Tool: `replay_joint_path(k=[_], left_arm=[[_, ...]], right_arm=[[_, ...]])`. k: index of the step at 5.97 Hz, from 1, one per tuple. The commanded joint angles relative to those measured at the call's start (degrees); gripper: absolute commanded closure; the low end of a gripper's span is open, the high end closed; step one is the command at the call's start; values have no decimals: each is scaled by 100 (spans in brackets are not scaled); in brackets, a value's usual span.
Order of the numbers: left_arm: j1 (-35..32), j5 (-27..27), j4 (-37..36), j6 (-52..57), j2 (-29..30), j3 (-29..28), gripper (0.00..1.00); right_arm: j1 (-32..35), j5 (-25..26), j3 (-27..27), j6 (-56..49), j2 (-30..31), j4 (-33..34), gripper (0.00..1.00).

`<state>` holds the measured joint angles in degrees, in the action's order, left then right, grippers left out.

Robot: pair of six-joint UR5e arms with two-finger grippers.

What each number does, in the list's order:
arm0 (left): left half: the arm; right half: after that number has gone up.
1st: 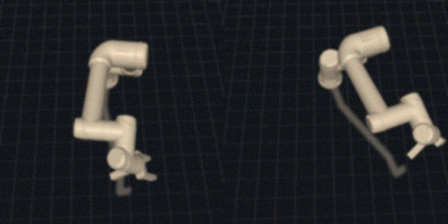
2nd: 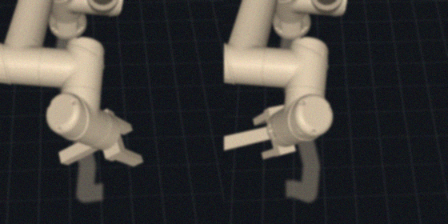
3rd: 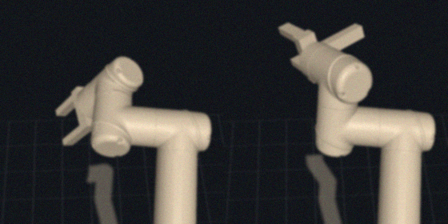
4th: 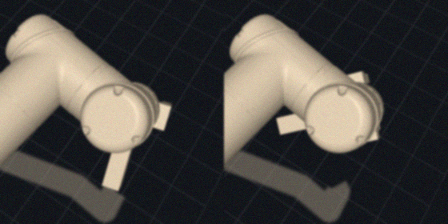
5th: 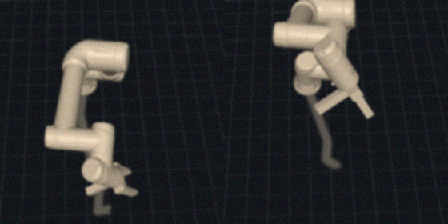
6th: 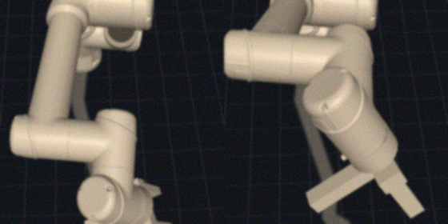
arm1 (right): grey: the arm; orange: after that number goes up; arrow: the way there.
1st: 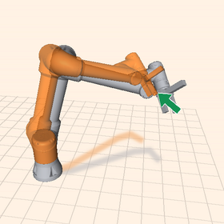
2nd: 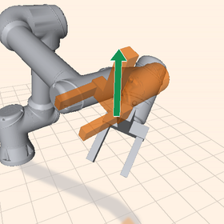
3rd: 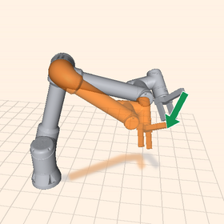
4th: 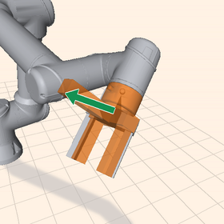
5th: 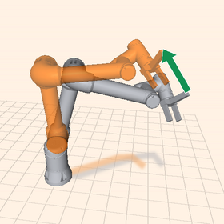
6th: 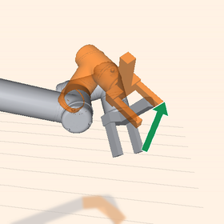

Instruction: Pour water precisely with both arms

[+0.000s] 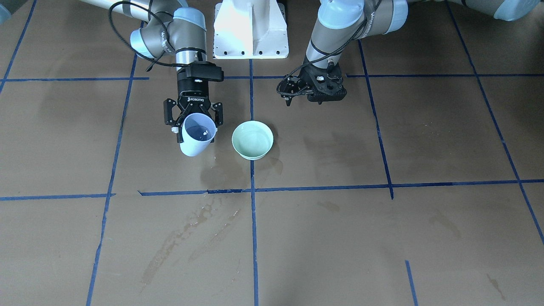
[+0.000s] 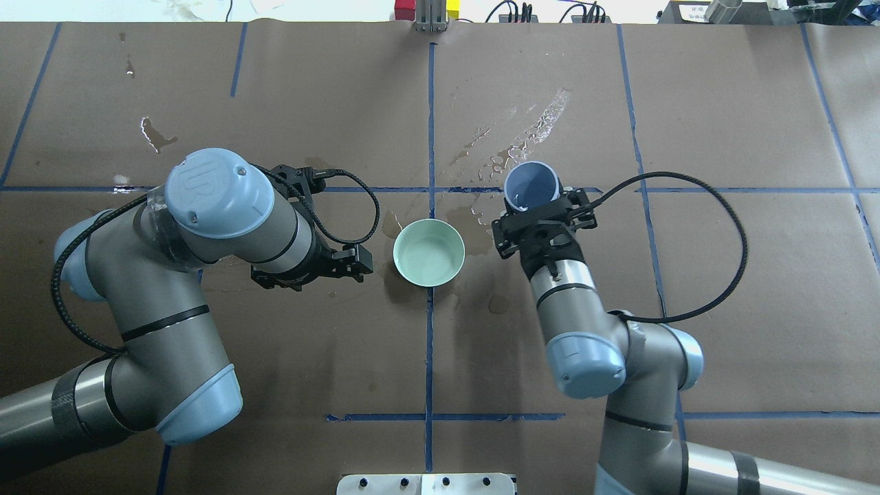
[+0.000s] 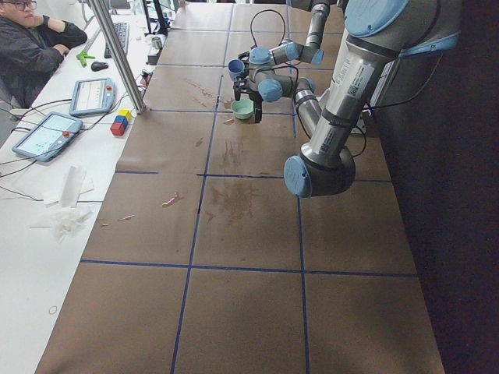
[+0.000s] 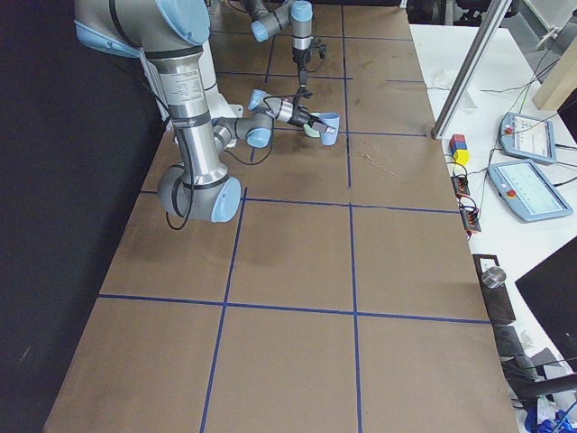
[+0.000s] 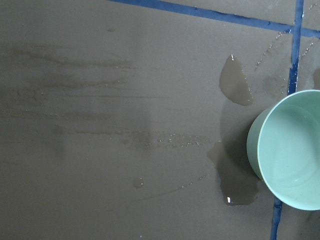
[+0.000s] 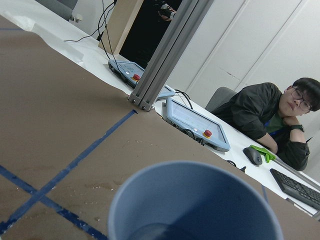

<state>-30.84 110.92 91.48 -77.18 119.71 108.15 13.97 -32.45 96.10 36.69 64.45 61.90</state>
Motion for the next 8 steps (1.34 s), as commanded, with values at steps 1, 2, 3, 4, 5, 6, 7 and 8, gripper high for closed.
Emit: replay_joint_path(k=[1,2,3,4,5,6,7,8], left_arm=[[-1,0,2,-7,0,-4,0],[-1,0,2,-7,0,-4,0],[-1,0,2,-7,0,-4,0],[-1,0,11,-16,0,-4,0],[-1,0,80,-16,-9,-22,0],[-1,0,81,-16,-9,-30,0],[-1,0,81,-16,-9,-30,0],[-1,0,81,-16,-9,-30,0]], right_arm=[[-105,308,-30,-554,-256,793,100],[-105,466,-39,-1219,-414,1224,100],[-105,572,-56,-1408,-538,1498,100],[-122,608,-57,-1576,-574,1796,100],[-131,635,-65,-1630,-652,1869,100],[-175,678,-74,-1743,-644,1905,100],[-193,774,-74,-1944,-653,1992,100],[-210,784,-74,-2016,-653,2002,100]])
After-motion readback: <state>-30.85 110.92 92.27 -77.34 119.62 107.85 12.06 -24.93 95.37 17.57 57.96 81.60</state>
